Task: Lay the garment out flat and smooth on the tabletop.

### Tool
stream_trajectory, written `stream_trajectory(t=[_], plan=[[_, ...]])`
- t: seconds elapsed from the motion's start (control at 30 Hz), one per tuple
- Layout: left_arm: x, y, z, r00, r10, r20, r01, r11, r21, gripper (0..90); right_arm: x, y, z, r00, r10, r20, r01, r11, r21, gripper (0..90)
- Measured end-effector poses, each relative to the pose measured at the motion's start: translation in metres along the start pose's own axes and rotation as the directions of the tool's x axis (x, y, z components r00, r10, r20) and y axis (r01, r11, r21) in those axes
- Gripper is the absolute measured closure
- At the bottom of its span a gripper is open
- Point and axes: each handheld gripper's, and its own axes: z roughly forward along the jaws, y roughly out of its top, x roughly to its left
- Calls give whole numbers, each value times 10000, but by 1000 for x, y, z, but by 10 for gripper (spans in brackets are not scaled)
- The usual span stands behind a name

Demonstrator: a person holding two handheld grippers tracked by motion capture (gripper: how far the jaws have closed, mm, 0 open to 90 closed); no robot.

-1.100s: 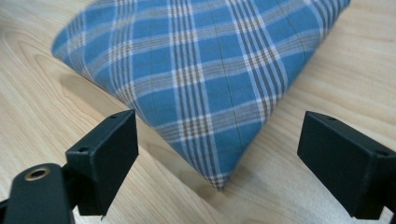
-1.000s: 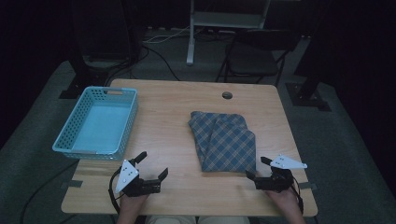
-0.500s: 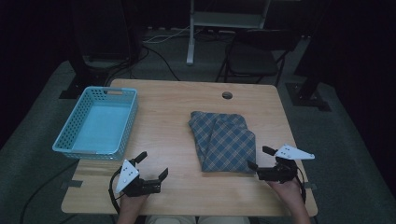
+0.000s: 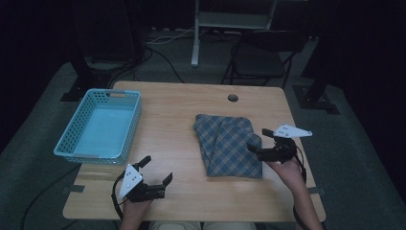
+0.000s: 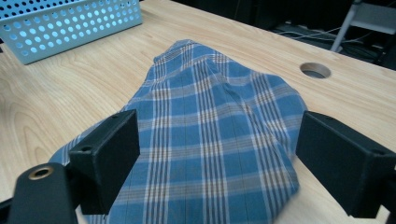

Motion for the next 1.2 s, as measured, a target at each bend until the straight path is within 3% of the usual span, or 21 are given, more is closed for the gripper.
stream_trajectory(t=[0.33,0.7,0.83,1.2], plan=[[0,0,0,10000,-13,24,13,10000,-20,17,-5,12,48,9996,139,-254,-125,9984,543,131],[0,0,0,10000,-21,5,21,10000,-31,16,-14,8,98,9986,507,-150,-475,9850,1660,131],[-1,0,0,9999,97,35,-97,10000,-11,17,-12,4,108,9988,490,-68,-467,9794,1966,131],[-1,0,0,10000,91,-1,-91,10000,-36,17,-8,0,116,9995,195,236,-245,9721,2331,168]])
